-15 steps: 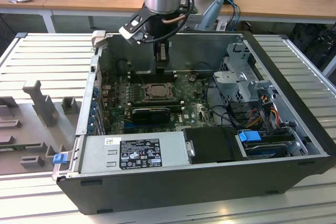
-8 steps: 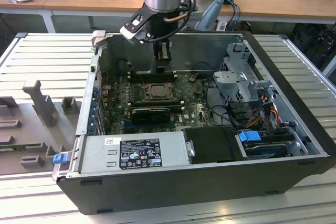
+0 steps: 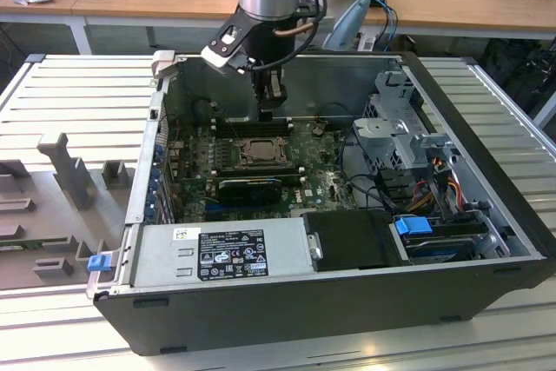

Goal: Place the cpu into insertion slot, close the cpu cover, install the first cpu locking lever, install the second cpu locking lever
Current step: 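Install the first cpu locking lever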

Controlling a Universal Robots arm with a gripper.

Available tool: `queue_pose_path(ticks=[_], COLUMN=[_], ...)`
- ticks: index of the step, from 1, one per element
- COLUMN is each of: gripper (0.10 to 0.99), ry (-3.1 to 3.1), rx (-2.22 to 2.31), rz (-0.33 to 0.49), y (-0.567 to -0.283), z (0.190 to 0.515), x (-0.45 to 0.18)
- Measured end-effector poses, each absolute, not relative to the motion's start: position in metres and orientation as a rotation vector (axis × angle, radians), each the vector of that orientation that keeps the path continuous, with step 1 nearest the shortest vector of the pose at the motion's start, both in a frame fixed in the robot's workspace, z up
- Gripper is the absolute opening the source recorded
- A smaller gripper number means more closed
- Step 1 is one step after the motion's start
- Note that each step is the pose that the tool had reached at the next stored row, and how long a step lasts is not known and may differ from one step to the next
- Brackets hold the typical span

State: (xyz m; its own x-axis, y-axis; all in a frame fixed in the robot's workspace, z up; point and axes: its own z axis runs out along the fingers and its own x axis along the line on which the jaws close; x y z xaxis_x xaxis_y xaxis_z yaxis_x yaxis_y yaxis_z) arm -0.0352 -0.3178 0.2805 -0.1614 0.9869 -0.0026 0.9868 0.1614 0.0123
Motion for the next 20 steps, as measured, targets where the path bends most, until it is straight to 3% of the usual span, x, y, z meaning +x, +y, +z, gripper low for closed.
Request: queue_pose_path(ticks=[20], gripper=[0.106], ry=[2.475], rx=[1.920], rz=[0.013], y=[-0.3178], z=[0.2805], x=[-0.0351])
